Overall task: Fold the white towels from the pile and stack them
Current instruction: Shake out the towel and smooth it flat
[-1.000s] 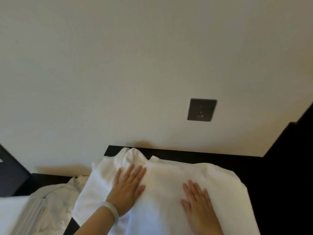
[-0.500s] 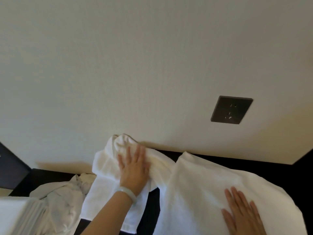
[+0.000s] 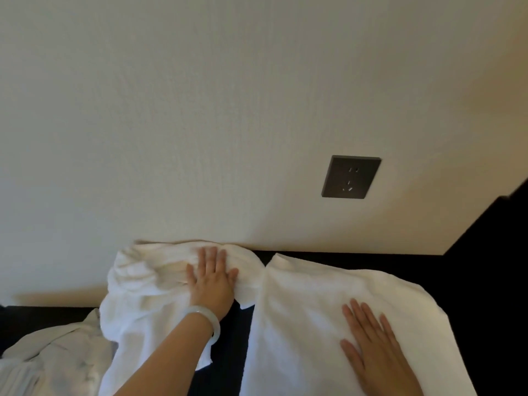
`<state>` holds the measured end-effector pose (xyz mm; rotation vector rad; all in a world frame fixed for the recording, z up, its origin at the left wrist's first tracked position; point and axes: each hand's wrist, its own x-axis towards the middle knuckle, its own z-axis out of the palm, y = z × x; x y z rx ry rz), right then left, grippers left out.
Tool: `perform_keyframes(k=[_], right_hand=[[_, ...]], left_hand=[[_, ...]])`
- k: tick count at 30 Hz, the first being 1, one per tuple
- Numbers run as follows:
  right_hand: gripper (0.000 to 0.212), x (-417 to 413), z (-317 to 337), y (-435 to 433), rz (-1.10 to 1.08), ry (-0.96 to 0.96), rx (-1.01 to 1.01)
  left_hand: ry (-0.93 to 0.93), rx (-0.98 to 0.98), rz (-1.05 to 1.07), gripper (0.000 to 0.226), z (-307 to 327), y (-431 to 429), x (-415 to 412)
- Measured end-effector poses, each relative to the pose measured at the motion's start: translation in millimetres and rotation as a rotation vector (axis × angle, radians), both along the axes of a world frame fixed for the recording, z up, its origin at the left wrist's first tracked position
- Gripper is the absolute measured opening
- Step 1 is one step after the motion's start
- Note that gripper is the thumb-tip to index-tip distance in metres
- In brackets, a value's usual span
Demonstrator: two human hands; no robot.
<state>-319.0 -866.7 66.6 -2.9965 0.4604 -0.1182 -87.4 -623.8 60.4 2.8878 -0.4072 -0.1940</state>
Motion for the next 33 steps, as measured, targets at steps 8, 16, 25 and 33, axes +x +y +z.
perform_keyframes(k=[8,16,25,33], right_hand=[[0.048,-1.8,-0.8,-14.4,0.244,0.07,0.035],[0.042,8.7,40.3,-115.1,-0.76,-0.093,0.29],[0.045,29.2,44.0,-166.6,-0.732,-0.231,1.322],[0.048,39.2,11.6,-158.9,-0.68,-0.295,0.57]], left_hand=[[-0.165,-0.355,-0.029,0.045,27.1,-7.6,-28.5],[0.395,-0.694,0.163,0.046,31.2,-62.0,-28.9],[0.821,-1.012,0.078,0.02,65.2,-61.1,4.6],[0.189,-0.461,-0.157,0.026,39.6,-58.4,14.2]])
